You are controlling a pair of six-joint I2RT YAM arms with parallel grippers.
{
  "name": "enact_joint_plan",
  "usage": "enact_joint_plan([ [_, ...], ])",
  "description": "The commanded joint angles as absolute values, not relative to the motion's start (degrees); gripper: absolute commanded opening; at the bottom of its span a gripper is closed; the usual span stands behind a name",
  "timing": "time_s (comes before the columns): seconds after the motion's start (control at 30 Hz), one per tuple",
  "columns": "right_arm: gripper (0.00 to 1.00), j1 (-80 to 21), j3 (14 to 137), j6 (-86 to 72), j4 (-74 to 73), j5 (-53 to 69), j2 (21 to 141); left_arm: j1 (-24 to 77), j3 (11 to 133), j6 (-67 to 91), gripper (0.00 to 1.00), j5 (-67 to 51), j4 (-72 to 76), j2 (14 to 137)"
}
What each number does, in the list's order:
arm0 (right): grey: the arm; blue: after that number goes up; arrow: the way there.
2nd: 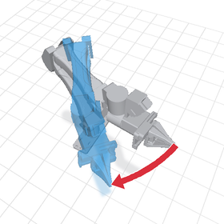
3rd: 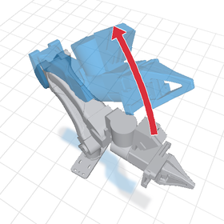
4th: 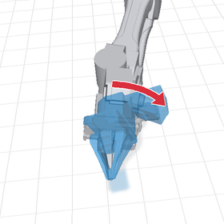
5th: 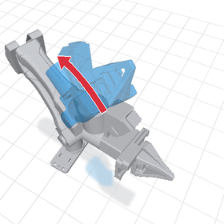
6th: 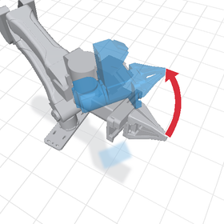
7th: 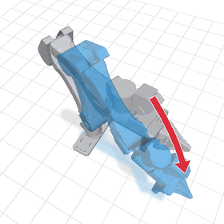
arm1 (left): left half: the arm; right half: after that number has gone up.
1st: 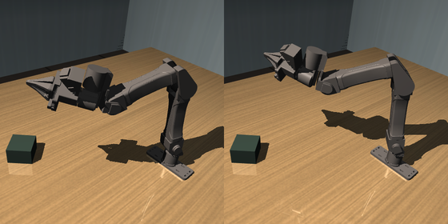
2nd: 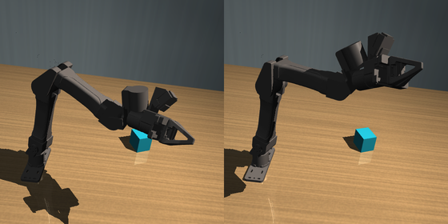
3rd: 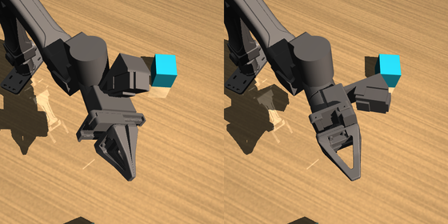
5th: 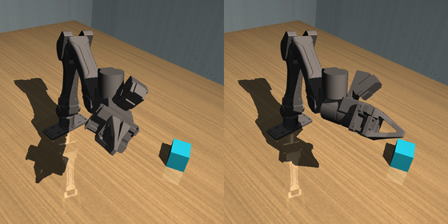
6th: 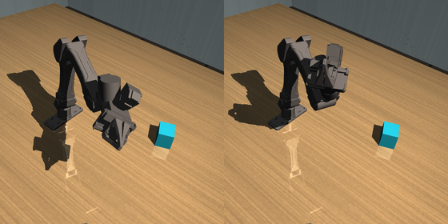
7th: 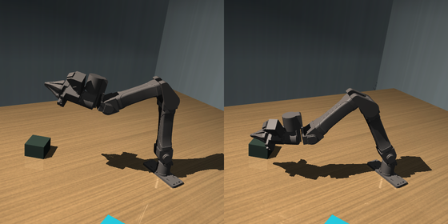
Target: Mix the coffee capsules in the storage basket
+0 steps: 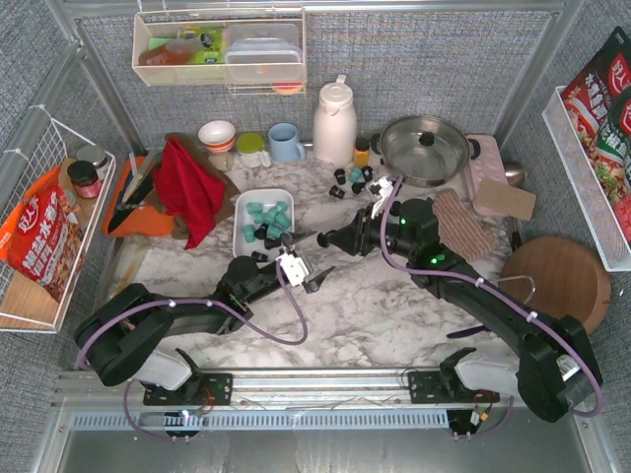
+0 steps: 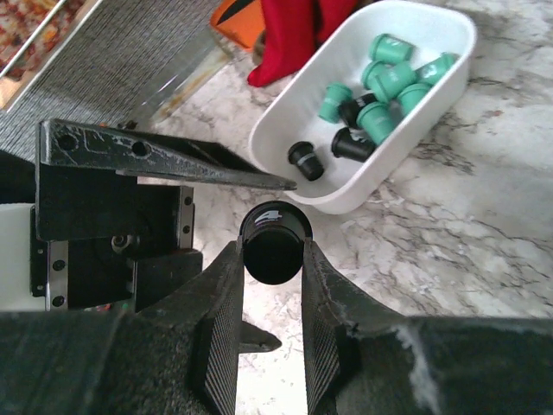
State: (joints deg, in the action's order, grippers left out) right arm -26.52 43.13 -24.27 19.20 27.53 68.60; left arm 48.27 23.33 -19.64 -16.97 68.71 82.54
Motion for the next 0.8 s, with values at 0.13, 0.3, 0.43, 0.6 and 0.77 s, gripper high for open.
enact_joint_plan([
  [0.13, 0.17, -27.5, 43.8, -25.3, 24.4, 33.9, 70.7, 49.7, 23.2, -24.5, 0.95, -15.8, 76.7, 82.8],
  [0.3, 0.18, -27.8, 44.0, -25.8, 24.6, 34.4, 71.2, 50.4, 23.2, -26.0, 0.83, -14.6, 77.3, 83.3],
  [0.43, 0.19, -27.9, 44.2, -25.9, 24.4, 34.5, 71.1, 50.8, 23.2, -26.7, 0.70, -13.6, 77.3, 83.6],
  [0.6, 0.21, -27.9, 44.6, -26.1, 23.8, 35.0, 71.6, 51.1, 23.0, -27.3, 0.65, -11.5, 77.6, 83.5],
  [0.77, 0.29, -27.9, 45.1, -25.8, 22.8, 35.3, 72.1, 51.3, 22.9, -27.7, 0.57, -9.6, 77.9, 83.2],
])
